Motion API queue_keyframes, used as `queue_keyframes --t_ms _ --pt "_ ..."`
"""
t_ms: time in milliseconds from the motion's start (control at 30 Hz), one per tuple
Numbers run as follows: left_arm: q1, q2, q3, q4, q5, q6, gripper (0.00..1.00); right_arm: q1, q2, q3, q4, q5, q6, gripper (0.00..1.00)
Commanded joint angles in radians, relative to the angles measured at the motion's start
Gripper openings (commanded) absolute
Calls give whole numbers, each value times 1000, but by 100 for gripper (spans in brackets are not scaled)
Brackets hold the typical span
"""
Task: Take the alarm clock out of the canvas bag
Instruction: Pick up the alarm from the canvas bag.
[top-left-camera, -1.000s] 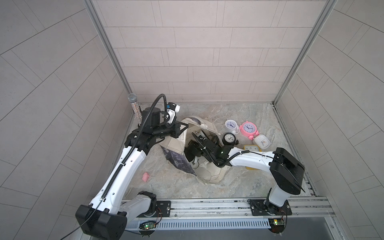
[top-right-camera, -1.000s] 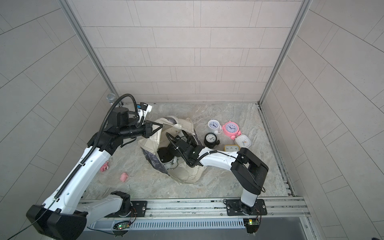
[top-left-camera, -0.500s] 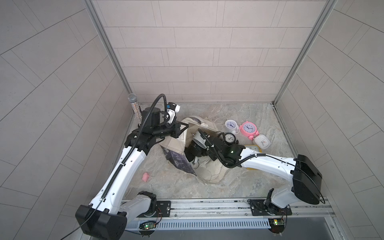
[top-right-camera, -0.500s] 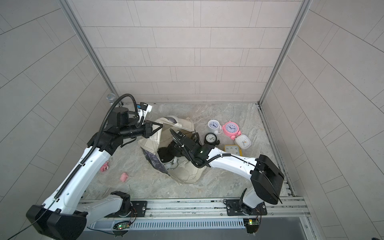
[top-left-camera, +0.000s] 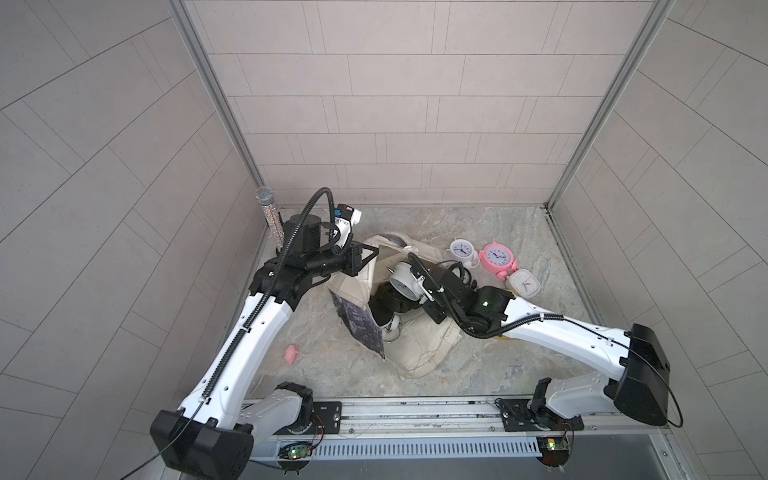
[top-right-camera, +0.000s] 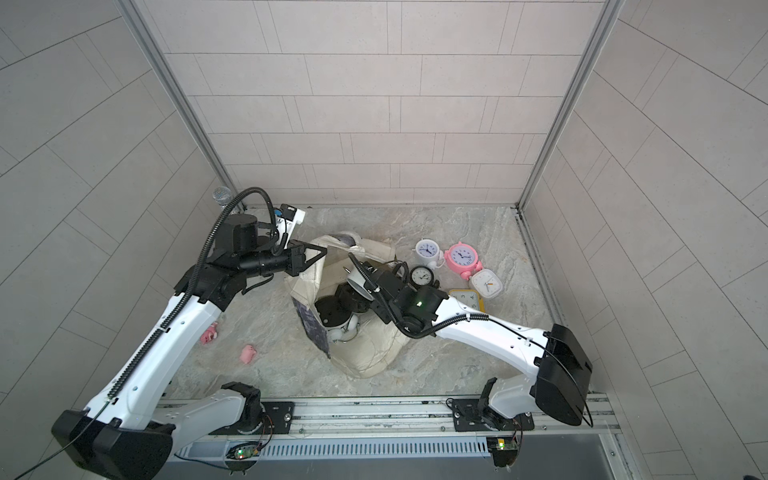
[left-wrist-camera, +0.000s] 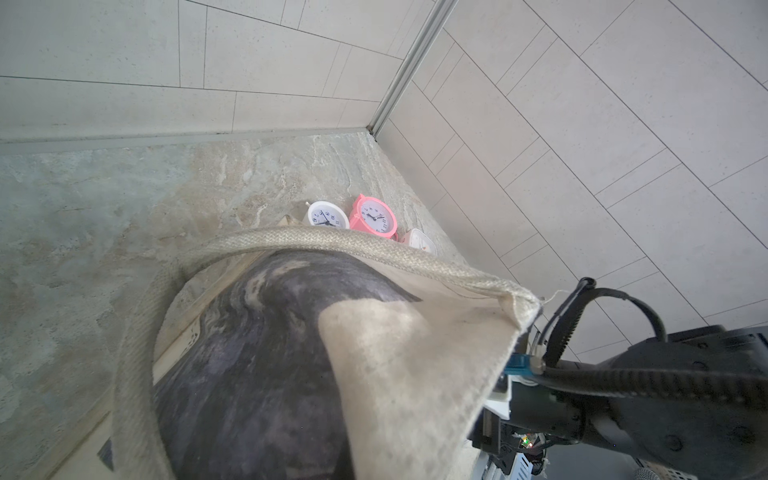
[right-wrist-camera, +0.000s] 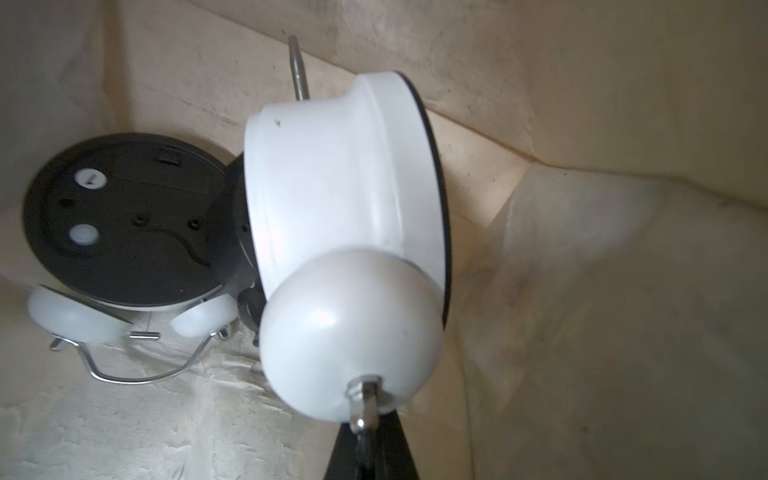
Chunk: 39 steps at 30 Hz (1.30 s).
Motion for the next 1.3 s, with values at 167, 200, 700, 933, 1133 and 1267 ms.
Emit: queue_keyframes --t_ms 167,200,700,933,1133,1267 --pt "1 -25 15 53 4 2 0 0 -116 32 5 13 7 0" --pt "1 -25 16 53 3 2 0 -1 -118 33 5 12 11 0" --pt "1 -25 14 55 3 -7 0 -1 -55 1 137 -38 187 0" --pt "1 -25 12 55 1 -6 0 -1 -20 -37 236 -138 226 0" --pt "1 -31 10 52 -2 -6 0 0 24 -73 275 -122 238 0" --pt "1 -29 8 54 -3 -9 0 1 56 -64 287 -174 259 0"
